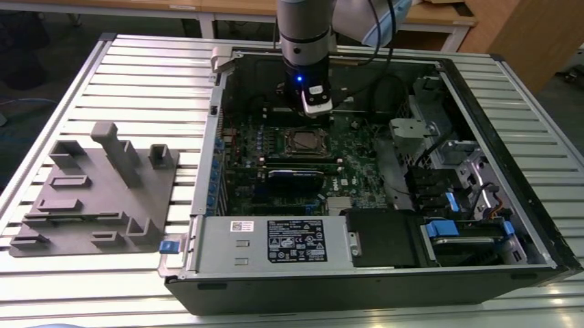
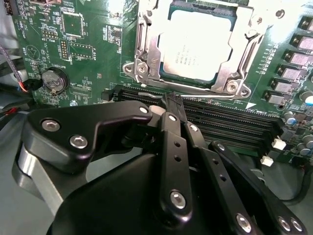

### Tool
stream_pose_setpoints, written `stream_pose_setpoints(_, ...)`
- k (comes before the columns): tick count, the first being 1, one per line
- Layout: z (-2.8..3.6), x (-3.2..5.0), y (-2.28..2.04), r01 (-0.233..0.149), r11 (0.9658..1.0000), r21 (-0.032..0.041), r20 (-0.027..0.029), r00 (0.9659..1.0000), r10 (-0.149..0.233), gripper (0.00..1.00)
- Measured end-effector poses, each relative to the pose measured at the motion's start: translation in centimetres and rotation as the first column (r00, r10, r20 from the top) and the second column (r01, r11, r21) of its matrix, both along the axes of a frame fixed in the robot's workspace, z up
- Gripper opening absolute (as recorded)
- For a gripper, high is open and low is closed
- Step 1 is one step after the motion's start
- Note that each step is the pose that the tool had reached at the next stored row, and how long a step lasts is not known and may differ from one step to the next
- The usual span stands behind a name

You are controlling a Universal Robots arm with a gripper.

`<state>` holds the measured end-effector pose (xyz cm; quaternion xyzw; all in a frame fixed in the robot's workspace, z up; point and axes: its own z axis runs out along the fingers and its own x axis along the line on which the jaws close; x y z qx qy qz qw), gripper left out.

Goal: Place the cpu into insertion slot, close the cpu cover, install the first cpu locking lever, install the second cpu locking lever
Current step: 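Install the first cpu locking lever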

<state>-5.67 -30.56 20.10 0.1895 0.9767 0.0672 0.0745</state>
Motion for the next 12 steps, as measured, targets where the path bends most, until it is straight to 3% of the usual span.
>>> stream_pose_setpoints(12, -0.45, 0.06, 0.00, 0.000, 1.0000, -0.0028, 0.0002, 1.0000, 0.000, 0.11)
